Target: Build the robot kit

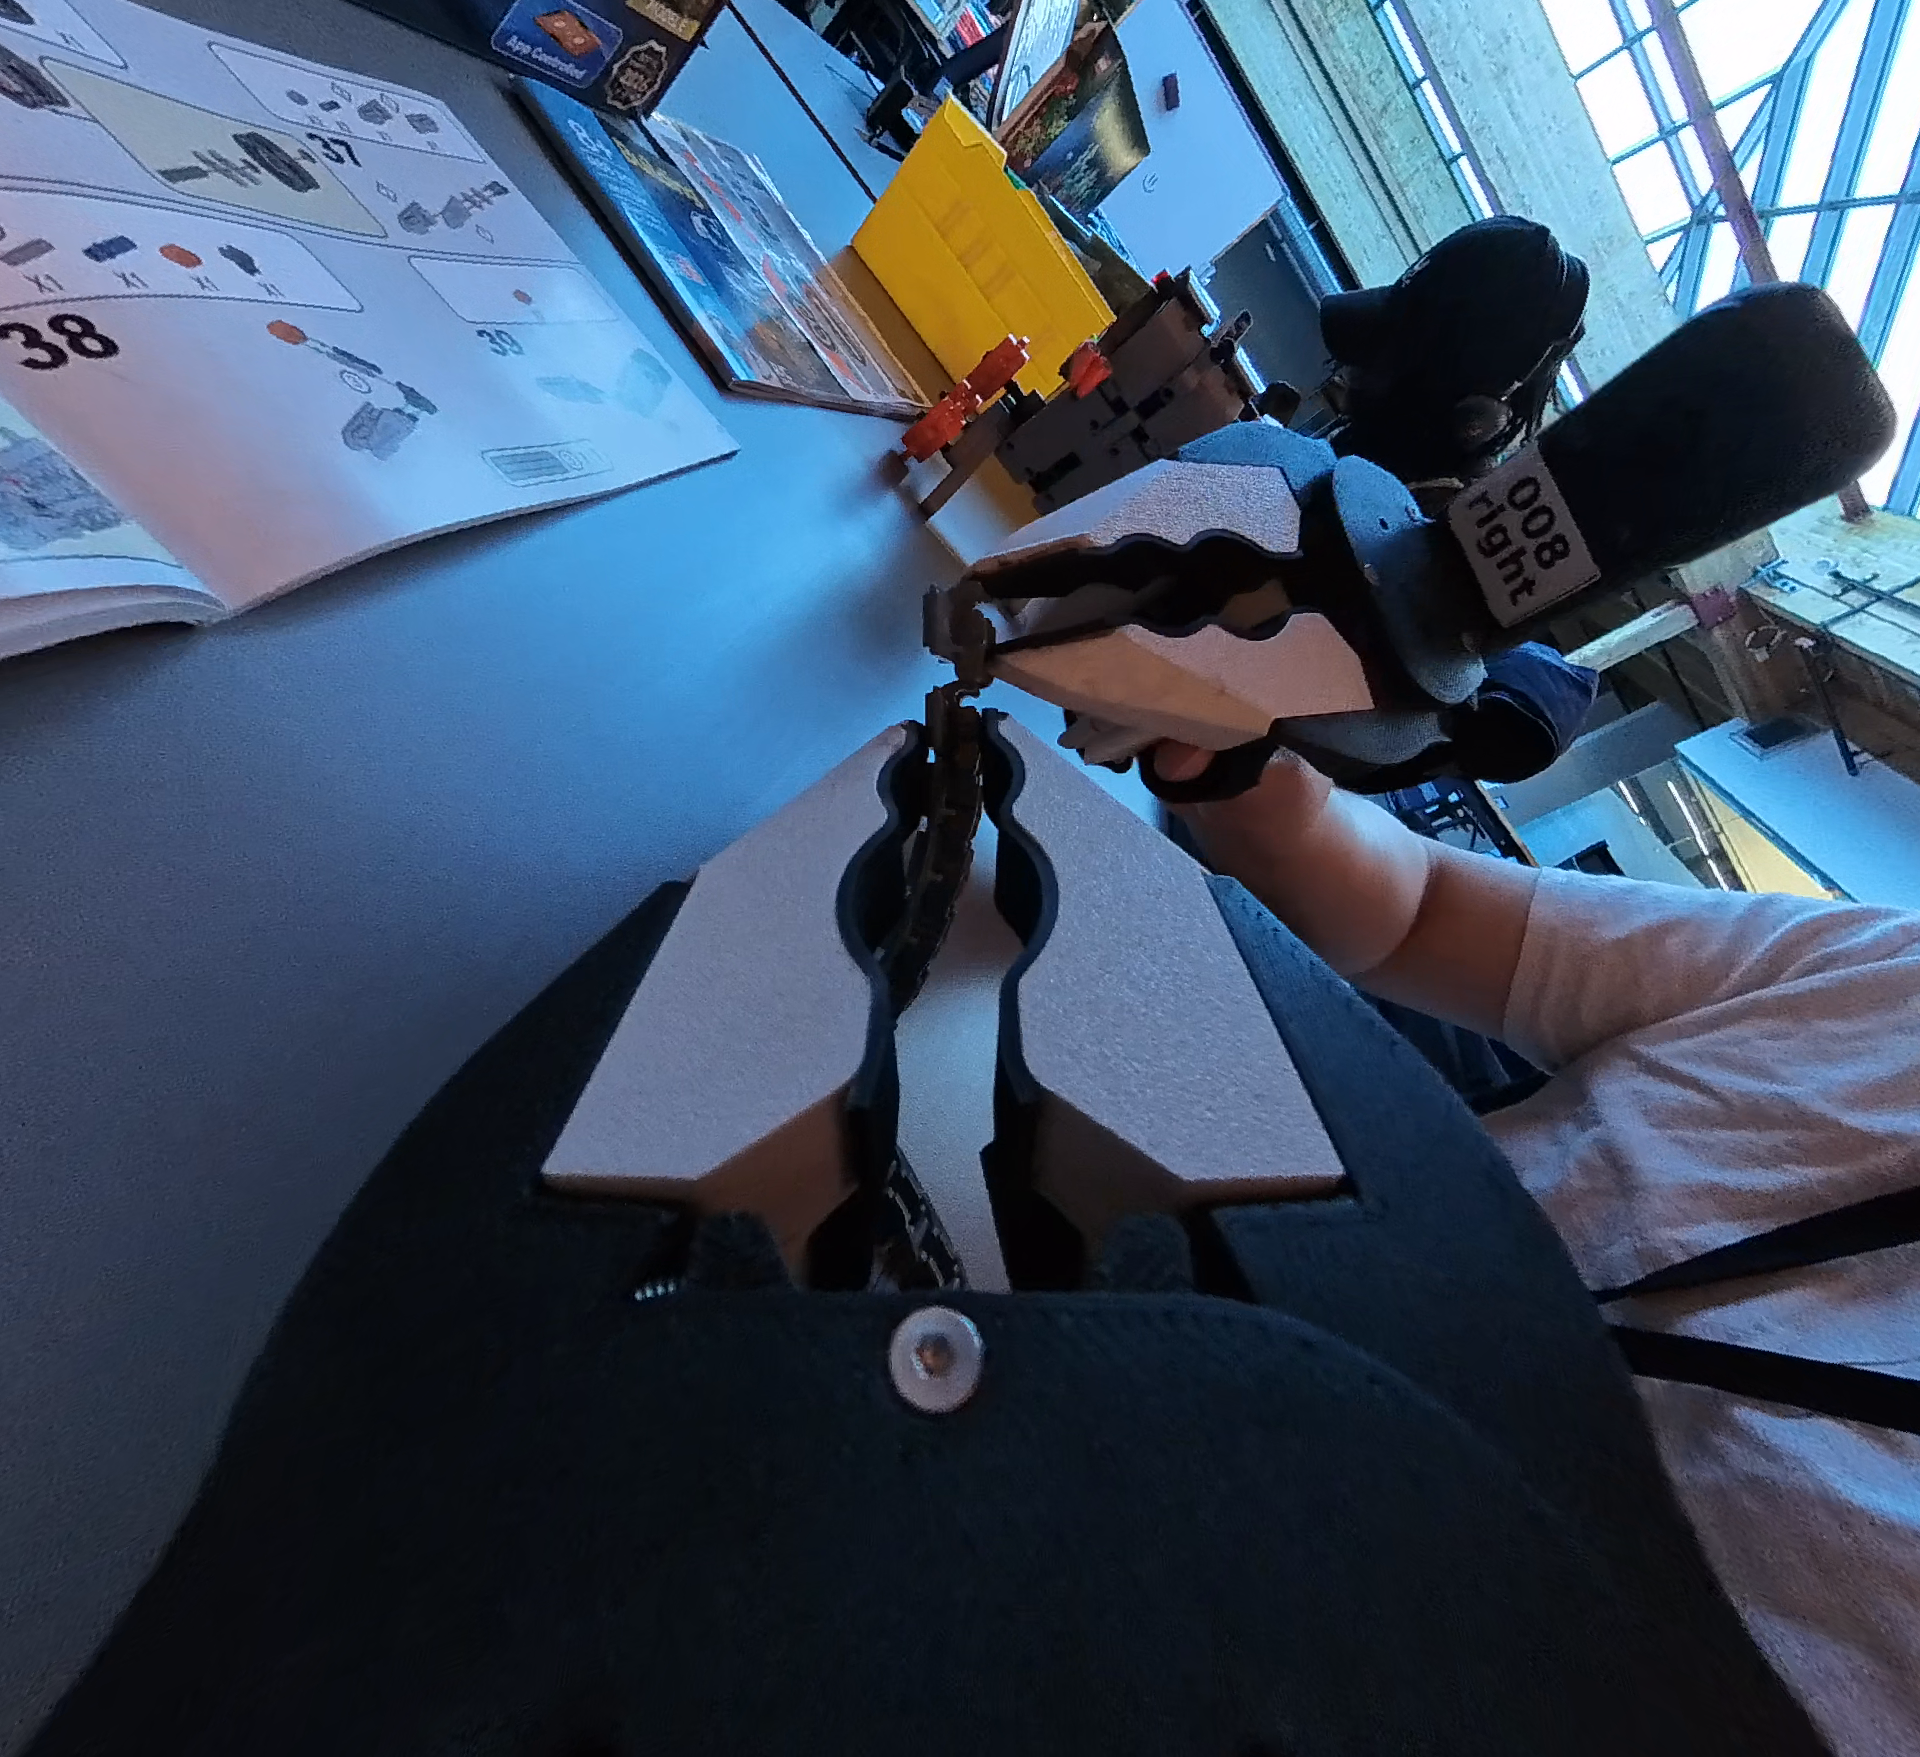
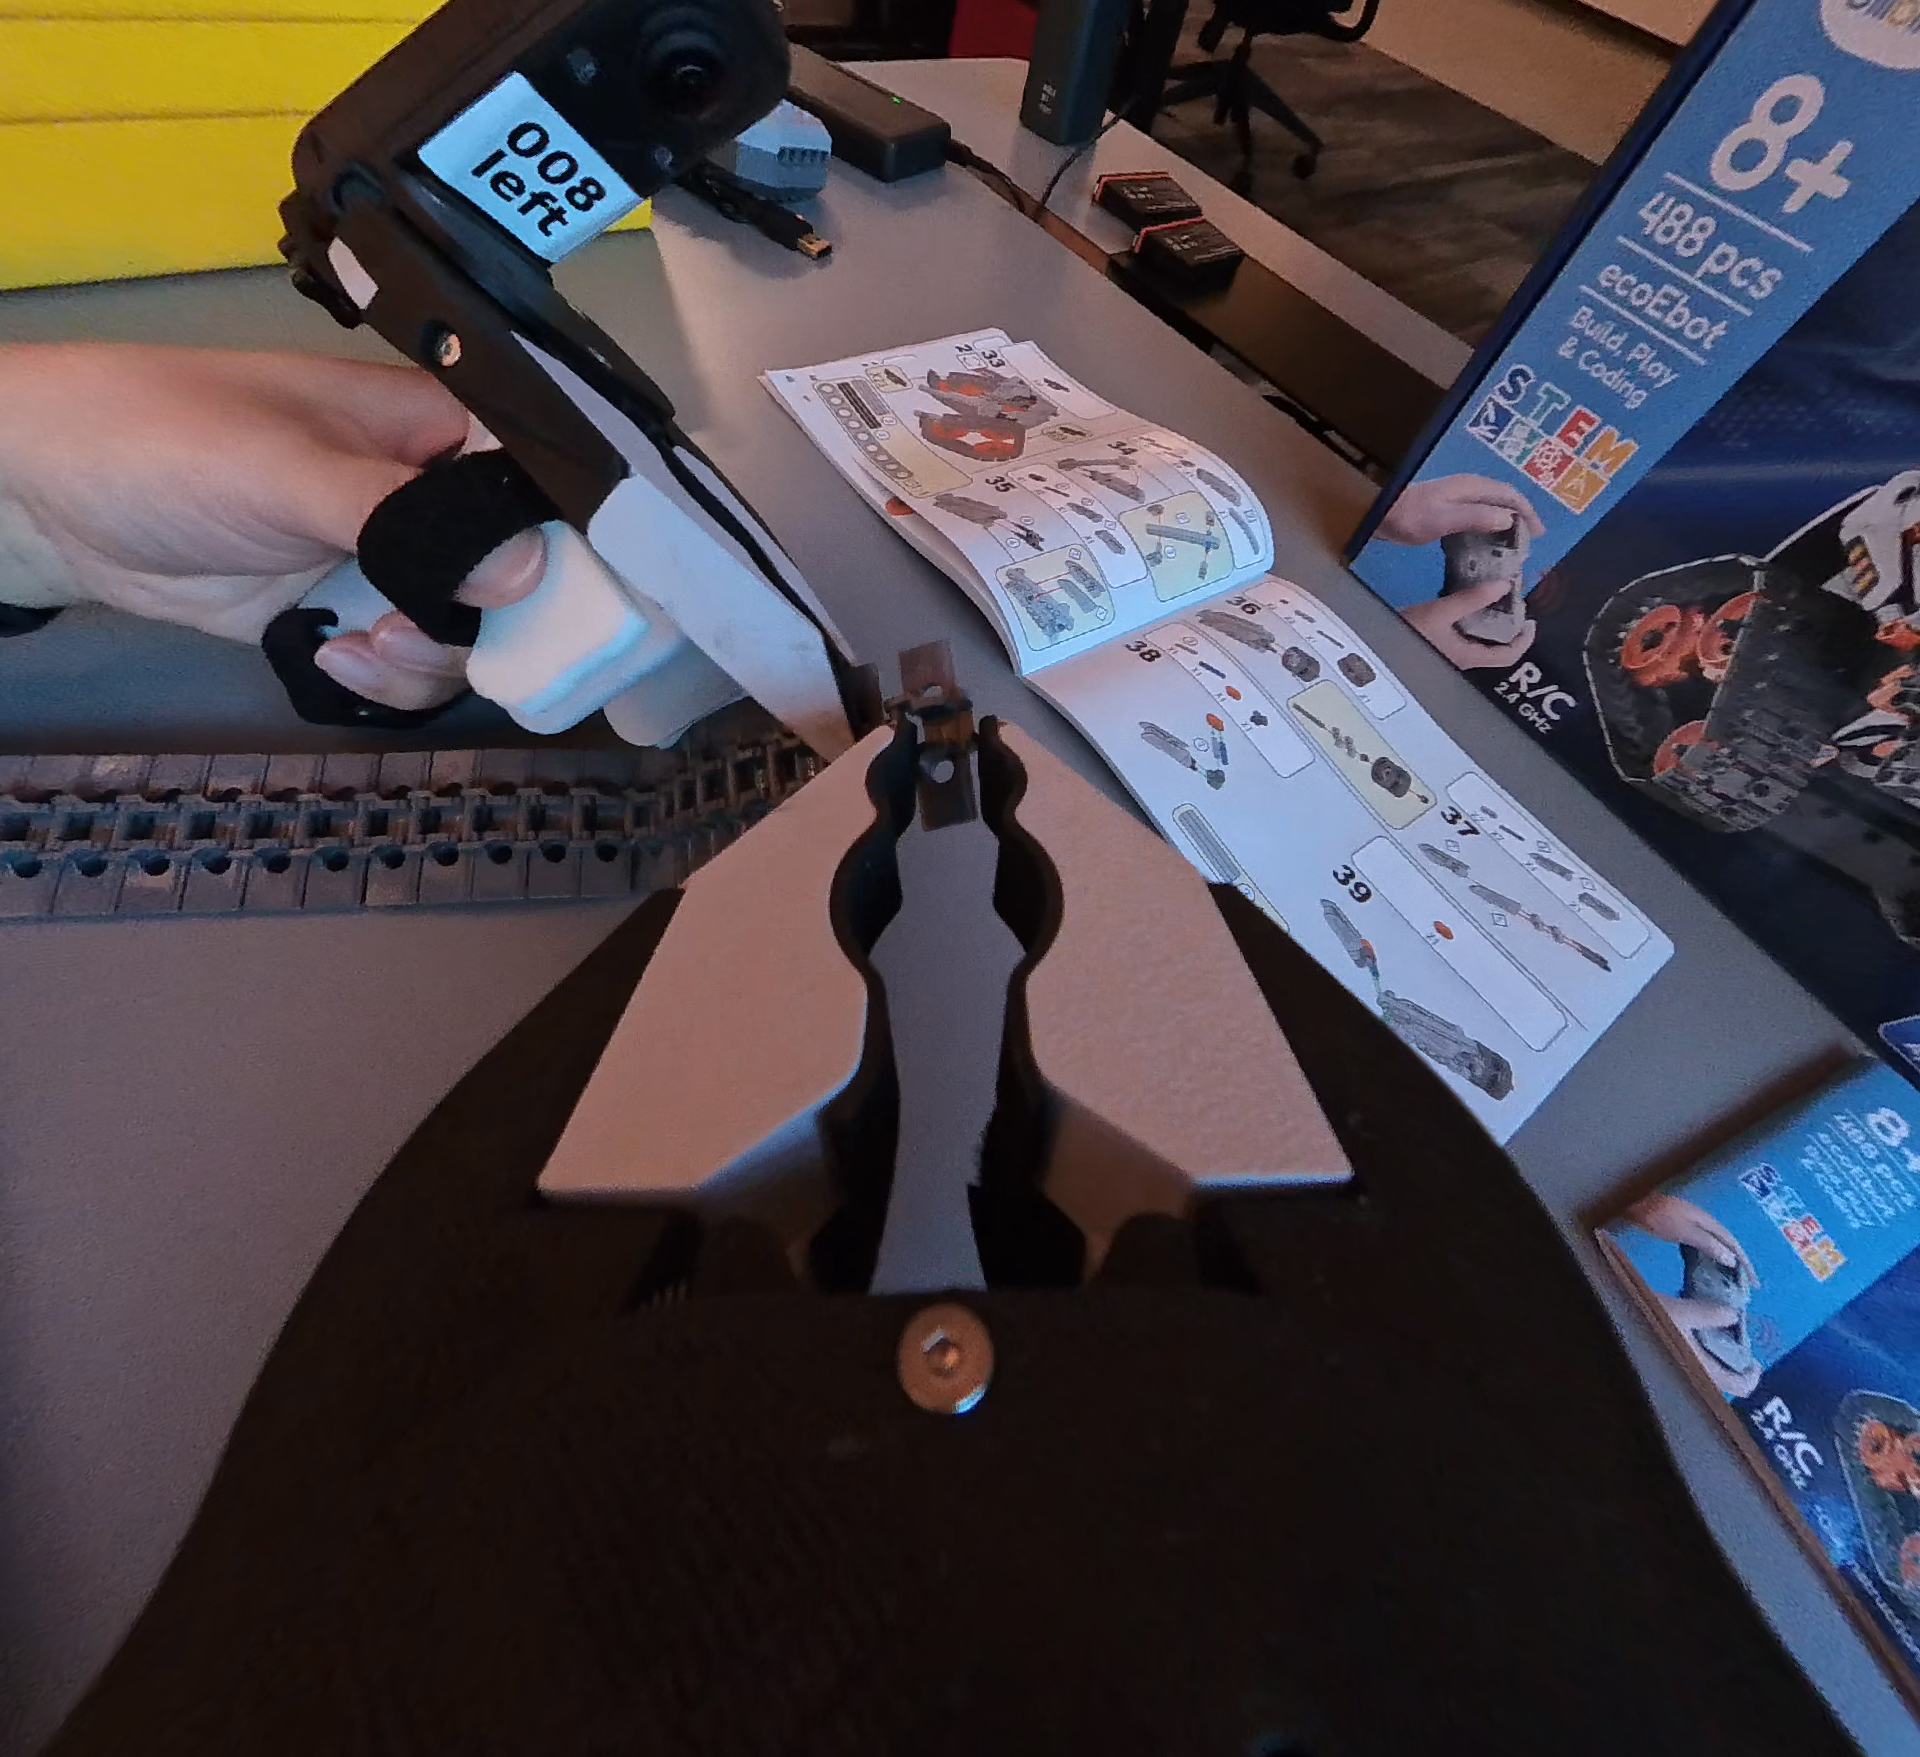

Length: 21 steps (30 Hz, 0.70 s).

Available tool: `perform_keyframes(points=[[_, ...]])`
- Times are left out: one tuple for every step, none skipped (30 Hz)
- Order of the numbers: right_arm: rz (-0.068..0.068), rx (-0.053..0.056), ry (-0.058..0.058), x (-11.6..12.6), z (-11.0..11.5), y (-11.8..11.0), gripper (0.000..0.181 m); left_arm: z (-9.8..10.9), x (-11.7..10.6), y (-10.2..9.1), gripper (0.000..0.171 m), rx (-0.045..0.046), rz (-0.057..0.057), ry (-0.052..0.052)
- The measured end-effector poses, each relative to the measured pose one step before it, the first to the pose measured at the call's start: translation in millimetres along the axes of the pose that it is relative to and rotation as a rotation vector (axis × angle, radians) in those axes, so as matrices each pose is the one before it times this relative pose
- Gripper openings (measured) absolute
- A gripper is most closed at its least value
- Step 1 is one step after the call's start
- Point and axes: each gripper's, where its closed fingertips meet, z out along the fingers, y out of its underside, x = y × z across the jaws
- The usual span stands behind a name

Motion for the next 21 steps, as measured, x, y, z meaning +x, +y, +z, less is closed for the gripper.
perform_keyframes(points=[[0.0085, 0.0027, -0.0069, -0.91, -0.26, -0.41, 0.01, -0.1, -0.91, -0.37, 0.008, 0.00241, 0.0021, -0.0088], [0.018, 0.0006, -0.0148, -1.79, 0.12, 0.11, 0.009, -0.08, -0.29, -0.42, 0.007, 0.0027, 0.0026, -0.0041], [0.0193, -0.0013, -0.0021, 0.15, 0.39, 0.68, 0.009, 0.03, -0.35, 0.24, 0.007, -0.00224, 0.001, -0.0027], [0.0093, 0.0012, -0.0029, 0.19, 0.25, 0.14, 0.009, -0.11, -0.22, -0.16, 0.007, 0.00056, -0.002, 0.0], [0.0018, -0.0039, -0.0023, 0.1, 0.42, 0.87, 0.01, -0.1, -0.33, -0.43, 0.007, 0.00281, -0.0045, 0.0008], [0.0, -0.0107, -0.0069, -1.09, 0.98, 1.93, 0.01, -0.2, 0.25, -0.49, 0.007, 0.00341, -0.0026, 0.0041], [-0.0024, -0.002, 0.0043, 0.31, 0.38, 0.65, 0.01, 0.02, -0.74, 0.33, 0.007, -0.00209, -0.0015, -0.0027], [-0.0039, -0.0017, 0.0053, 0.03, -0.08, 0.1, 0.01, 0.01, 0.17, 0.01, 0.007, -0.00015, -0.001, 0.0017], [-0.0019, -0.0001, 0.0065, 0.0, -0.12, -0.29, 0.01, -0.01, 0.38, -0.04, 0.008, 0.00044, 0.0024, 0.0019], [0.0006, 0.0001, 0.0069, -0.07, -0.1, -0.09, 0.01, -0.24, 0.59, -0.24, 0.009, 0.00133, 0.0021, 0.0041], [0.0039, 0.0024, 0.0066, -0.04, -0.03, -0.55, 0.01, -0.19, 1.03, -0.34, 0.011, 0.00291, -0.001, 0.0078], [0.0046, 0.0019, 0.0055, -0.13, 0.01, -0.29, 0.01, -0.14, 0.88, -0.2, 0.013, 0.00273, -0.0049, 0.0078], [-0.0001, 0.0002, 0.0038, -0.15, 0.15, -0.18, 0.01, -0.21, 0.43, -0.27, 0.014, 0.00334, -0.0104, 0.0075], [-0.0038, -0.0019, 0.0049, 0.1, 0.21, 0.22, 0.01, -0.06, 0.3, -0.74, 0.015, 0.00623, -0.0163, 0.0077], [-0.0048, -0.0011, 0.0043, 0.24, 0.22, 0.04, 0.01, 0.0, -0.15, -0.22, 0.015, 0.00416, -0.0156, 0.0059], [-0.0036, -0.0007, 0.0025, 0.02, 0.03, 0.19, 0.01, 0.13, -0.26, 0.1, 0.015, 0.00106, -0.0102, 0.0044], [-0.001, -0.0002, 0.0014, -0.04, 0.06, 0.17, 0.01, 0.07, -0.04, 0.02, 0.015, 0.00087, -0.007, 0.0045], [0.0004, 0.0009, 0.0003, 0.0, -0.07, -0.07, 0.01, -0.03, 0.02, -0.14, 0.015, 0.00109, -0.0065, 0.0042], [0.0014, 0.0023, -0.0013, -0.08, -0.2, -0.24, 0.01, 0.0, -0.25, -0.35, 0.013, 0.0031, -0.0064, 0.0019], [0.0046, 0.0045, -0.005, -0.47, -0.29, -0.51, 0.01, -0.38, -0.75, -0.54, 0.009, 0.00511, -0.0057, -0.0025], [0.0091, 0.0077, -0.0074, -0.54, -0.45, -1.05, 0.01, -0.5, 1.07, -0.55, 0.008, 0.00424, -0.0021, 0.0077]])
